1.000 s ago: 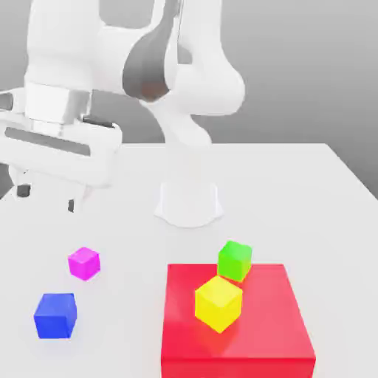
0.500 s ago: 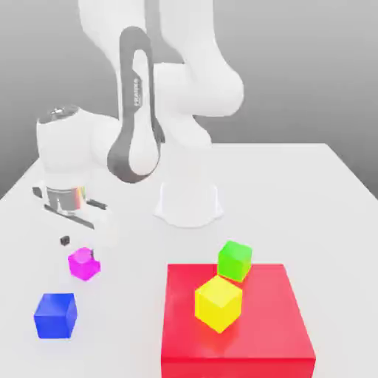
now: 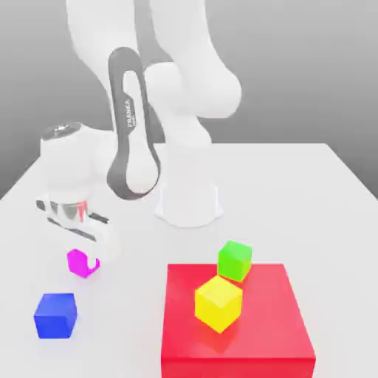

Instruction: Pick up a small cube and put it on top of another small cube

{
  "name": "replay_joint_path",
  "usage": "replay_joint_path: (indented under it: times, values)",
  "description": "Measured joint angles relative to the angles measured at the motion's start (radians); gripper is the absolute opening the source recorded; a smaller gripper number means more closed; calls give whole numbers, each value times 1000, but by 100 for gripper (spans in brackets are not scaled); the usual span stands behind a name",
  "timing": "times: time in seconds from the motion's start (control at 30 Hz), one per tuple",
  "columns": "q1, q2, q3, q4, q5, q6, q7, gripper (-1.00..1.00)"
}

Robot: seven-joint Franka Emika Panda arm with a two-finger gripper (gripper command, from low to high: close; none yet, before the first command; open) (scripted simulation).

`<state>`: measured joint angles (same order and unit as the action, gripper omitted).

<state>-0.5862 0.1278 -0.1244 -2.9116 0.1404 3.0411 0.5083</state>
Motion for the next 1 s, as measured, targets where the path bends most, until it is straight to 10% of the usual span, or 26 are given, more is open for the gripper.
replay_joint_path:
  times: [0.17,0.8,1.0]
  values:
    - [-18,-147,-34,-30,-152,-119,109,-100]
    - [133,-76,25,327,-122,-404,836,-100]
    - [134,92,40,366,-90,-276,879,-100]
